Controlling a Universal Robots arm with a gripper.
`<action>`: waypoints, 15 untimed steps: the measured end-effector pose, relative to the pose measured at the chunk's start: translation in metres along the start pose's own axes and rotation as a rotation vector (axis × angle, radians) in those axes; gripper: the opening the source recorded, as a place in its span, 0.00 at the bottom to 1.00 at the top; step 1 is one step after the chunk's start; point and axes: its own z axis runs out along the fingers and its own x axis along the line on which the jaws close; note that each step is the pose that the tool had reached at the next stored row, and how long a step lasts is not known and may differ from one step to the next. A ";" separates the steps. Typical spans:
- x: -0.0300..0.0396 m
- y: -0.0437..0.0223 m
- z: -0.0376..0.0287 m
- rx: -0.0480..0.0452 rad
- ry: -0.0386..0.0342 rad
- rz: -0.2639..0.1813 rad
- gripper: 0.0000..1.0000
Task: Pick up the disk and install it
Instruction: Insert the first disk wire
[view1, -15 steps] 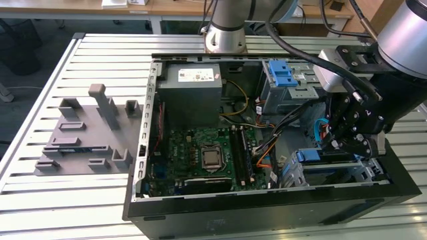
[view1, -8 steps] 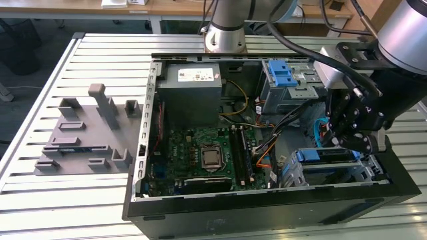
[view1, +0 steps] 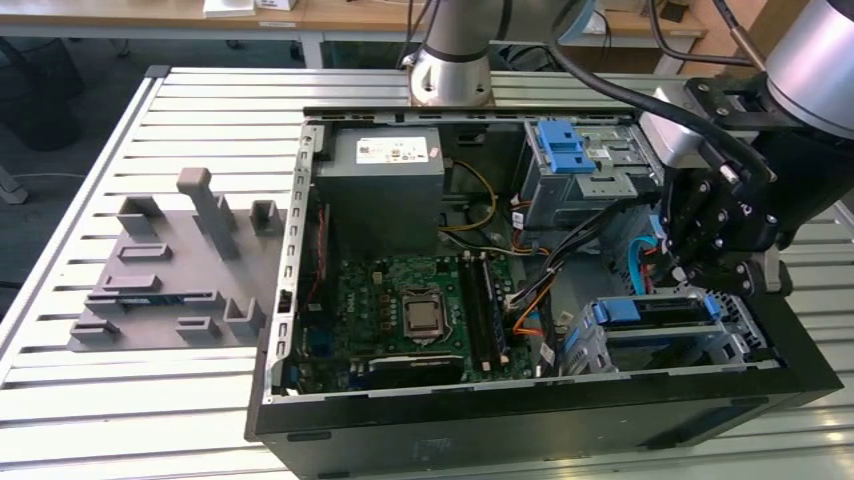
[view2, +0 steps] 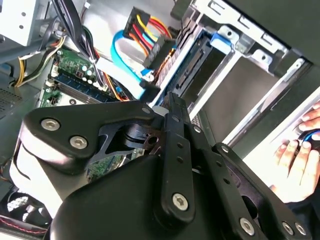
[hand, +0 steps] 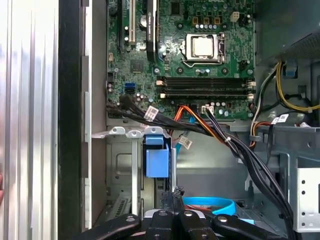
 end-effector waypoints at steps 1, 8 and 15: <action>-0.0008 -0.0014 0.0000 0.0000 0.0000 0.000 0.11; -0.0060 -0.0110 -0.0001 0.0000 0.0000 0.000 0.11; -0.0106 -0.0195 -0.0001 0.0000 0.0000 0.000 0.11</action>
